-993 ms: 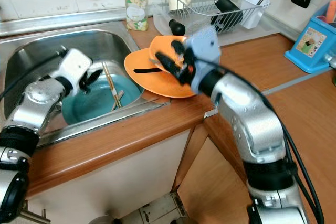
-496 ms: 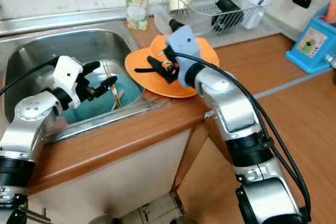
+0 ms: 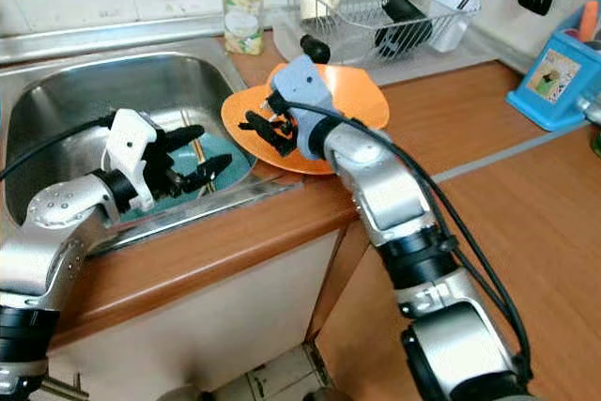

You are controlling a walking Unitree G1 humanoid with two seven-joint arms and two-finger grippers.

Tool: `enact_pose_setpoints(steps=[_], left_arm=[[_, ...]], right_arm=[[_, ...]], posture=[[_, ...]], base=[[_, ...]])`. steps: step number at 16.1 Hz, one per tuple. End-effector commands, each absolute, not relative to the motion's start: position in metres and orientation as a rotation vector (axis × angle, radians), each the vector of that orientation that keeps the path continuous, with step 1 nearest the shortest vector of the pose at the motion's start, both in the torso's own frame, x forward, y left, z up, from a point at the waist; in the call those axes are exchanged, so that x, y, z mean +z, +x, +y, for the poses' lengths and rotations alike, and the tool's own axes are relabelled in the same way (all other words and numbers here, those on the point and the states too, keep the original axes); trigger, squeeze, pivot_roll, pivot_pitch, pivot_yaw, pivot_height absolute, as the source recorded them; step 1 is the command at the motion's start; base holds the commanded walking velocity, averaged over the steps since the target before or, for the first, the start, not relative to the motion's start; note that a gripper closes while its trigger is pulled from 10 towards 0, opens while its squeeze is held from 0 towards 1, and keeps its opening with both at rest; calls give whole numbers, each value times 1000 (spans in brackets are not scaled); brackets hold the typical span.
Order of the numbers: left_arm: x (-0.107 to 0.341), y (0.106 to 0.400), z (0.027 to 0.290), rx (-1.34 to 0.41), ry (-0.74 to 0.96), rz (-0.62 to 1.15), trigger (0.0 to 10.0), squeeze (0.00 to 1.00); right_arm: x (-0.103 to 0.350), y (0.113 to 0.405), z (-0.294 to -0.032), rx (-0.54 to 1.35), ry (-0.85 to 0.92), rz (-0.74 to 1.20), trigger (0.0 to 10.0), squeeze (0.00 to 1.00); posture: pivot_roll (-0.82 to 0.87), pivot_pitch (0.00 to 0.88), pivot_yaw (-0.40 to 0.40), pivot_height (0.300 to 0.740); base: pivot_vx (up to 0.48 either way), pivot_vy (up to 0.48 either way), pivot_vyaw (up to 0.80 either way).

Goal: Kitchen organization

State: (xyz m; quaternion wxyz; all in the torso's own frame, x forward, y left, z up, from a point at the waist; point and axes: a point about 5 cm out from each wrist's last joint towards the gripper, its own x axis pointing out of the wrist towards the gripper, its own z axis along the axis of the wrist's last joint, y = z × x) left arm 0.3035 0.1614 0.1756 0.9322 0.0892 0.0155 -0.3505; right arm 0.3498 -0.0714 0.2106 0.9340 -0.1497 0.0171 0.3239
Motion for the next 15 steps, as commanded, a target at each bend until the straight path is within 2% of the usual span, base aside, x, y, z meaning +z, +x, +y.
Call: enact_pose_setpoints(steps=[1, 10, 15], left_arm=[[183, 301, 156, -737, 183, 17, 10000, 0], [181, 299, 156, -746, 188, 42, 10000, 0], [185, 299, 153, -765, 180, 34, 10000, 0]], right_arm=[[217, 354, -75, 630, -305, 13, 10000, 0], [231, 363, -101, 508, -267, -11, 10000, 0], [252, 356, -135, 448, -314, -54, 10000, 0]], posture=[[-153, 0, -48, 740], [-160, 0, -39, 740], [-171, 0, -27, 740]], base=[[0, 0, 0], [0, 0, 0], [0, 0, 0]])
